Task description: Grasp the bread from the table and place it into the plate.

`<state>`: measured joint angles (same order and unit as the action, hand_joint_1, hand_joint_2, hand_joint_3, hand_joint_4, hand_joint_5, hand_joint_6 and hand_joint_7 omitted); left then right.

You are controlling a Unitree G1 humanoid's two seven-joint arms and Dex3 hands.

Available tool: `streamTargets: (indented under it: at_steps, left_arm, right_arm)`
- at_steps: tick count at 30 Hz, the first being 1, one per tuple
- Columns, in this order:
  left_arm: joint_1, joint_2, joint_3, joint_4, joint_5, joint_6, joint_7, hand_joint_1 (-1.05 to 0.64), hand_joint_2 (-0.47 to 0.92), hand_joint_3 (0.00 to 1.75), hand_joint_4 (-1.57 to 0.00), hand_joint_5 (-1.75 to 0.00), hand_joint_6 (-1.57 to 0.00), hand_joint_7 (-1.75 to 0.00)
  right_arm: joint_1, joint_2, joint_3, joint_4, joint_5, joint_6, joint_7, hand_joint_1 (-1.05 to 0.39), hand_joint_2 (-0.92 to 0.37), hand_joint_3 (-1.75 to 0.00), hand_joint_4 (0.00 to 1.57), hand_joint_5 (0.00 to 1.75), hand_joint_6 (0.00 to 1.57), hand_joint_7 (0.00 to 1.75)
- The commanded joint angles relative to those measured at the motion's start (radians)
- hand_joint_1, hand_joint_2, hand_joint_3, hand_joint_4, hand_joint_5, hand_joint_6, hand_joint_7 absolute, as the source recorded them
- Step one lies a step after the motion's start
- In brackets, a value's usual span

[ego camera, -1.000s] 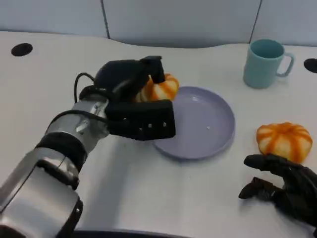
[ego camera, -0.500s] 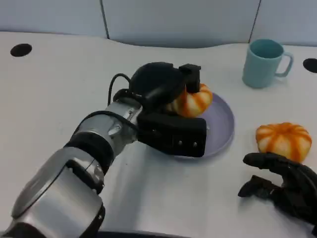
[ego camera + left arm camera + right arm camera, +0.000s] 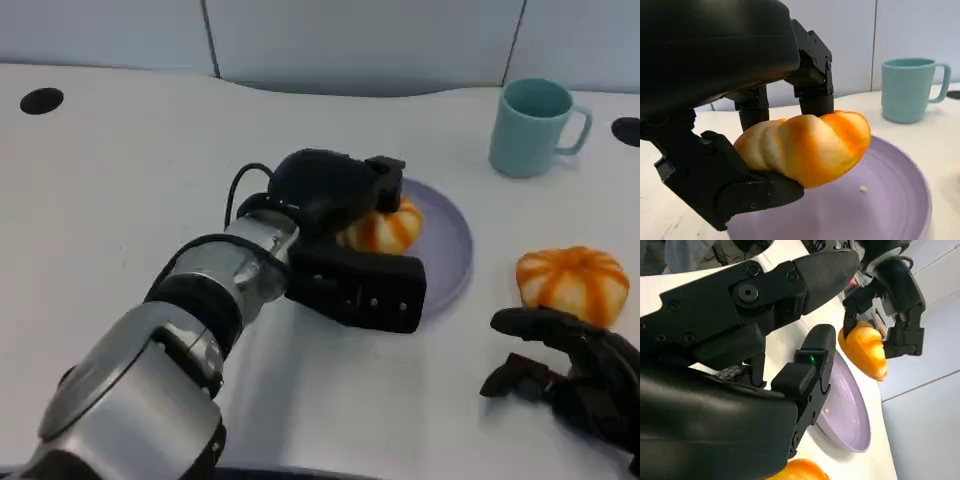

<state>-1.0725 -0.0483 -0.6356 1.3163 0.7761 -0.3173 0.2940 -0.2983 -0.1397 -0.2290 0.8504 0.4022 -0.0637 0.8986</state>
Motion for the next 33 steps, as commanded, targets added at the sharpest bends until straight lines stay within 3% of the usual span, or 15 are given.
streamTargets:
  at_steps: [1,5,7,8,9,10,13,20,25,33]
  left_arm:
    - [-0.024,0.001,-0.003,0.011,-0.003,0.001,-0.048,-0.25,0.57,0.96,-0.85,-1.75,-0.6,-1.74]
    - [-0.024,-0.001,0.013,0.015,-0.024,0.001,-0.115,-0.22,0.55,0.91,-0.82,-1.75,-0.65,-1.74]
    - [-0.022,-0.001,0.032,0.016,-0.044,-0.007,-0.151,-0.26,0.56,0.73,-0.76,-1.46,-0.74,-1.28]
    - [-0.02,-0.001,0.043,0.017,-0.056,-0.01,-0.168,-0.32,0.65,0.47,-0.75,-1.21,-0.81,-0.94]
    - [-0.019,-0.002,0.053,0.017,-0.068,-0.012,-0.185,-0.34,0.73,0.3,-0.75,-1.09,-0.85,-0.75]
    - [-0.017,-0.003,0.061,0.017,-0.077,-0.013,-0.2,-0.34,0.82,0.2,-0.71,-1.0,-0.86,-0.6]
    - [-0.015,-0.003,0.065,0.016,-0.086,-0.013,-0.23,-0.32,0.91,0.17,-0.55,-0.93,-0.73,-0.39]
    - [-0.018,-0.007,0.04,0.013,-0.065,-0.032,-0.257,-0.46,0.92,0.15,-0.05,-0.68,-0.29,-0.11]
    - [-0.021,-0.01,0.027,0.013,-0.061,-0.025,-0.274,-0.58,0.92,0.12,0.0,-0.26,-0.13,-0.02]
    - [-0.026,-0.008,0.021,0.015,-0.063,-0.011,-0.292,-0.59,0.92,0.12,0.0,-0.2,-0.12,-0.01]
  right_arm:
    - [0.038,0.002,0.009,0.001,-0.017,0.019,-0.019,-0.4,-0.92,-0.09,0.66,1.12,0.77,0.58]
    - [0.042,0.002,0.012,-0.012,-0.015,0.031,-0.02,-0.4,-0.92,-0.09,0.65,1.12,0.77,0.58]
    - [0.042,0.003,0.013,-0.014,-0.015,0.034,-0.023,-0.4,-0.92,-0.08,0.66,1.13,0.77,0.58]
    - [0.043,0.003,0.013,-0.016,-0.015,0.037,-0.025,-0.4,-0.92,-0.08,0.66,1.14,0.78,0.58]
    - [0.043,0.003,0.013,-0.018,-0.014,0.041,-0.027,-0.4,-0.92,-0.08,0.66,1.14,0.78,0.58]
    - [0.044,0.003,0.013,-0.02,-0.014,0.044,-0.028,-0.4,-0.92,-0.08,0.66,1.14,0.77,0.58]
    - [0.046,0.005,0.011,-0.024,-0.009,0.05,-0.023,-0.39,-0.92,-0.08,0.65,1.14,0.77,0.58]
    - [0.048,0.006,0.013,-0.028,-0.012,0.045,-0.025,-0.4,-0.92,-0.09,0.64,1.15,0.77,0.59]
    - [0.046,0.004,0.011,-0.026,-0.009,0.054,-0.022,-0.4,-0.92,-0.09,0.64,1.15,0.77,0.59]
    - [0.044,0.003,0.011,-0.024,-0.011,0.051,-0.023,-0.39,-0.92,-0.08,0.64,1.15,0.77,0.6]
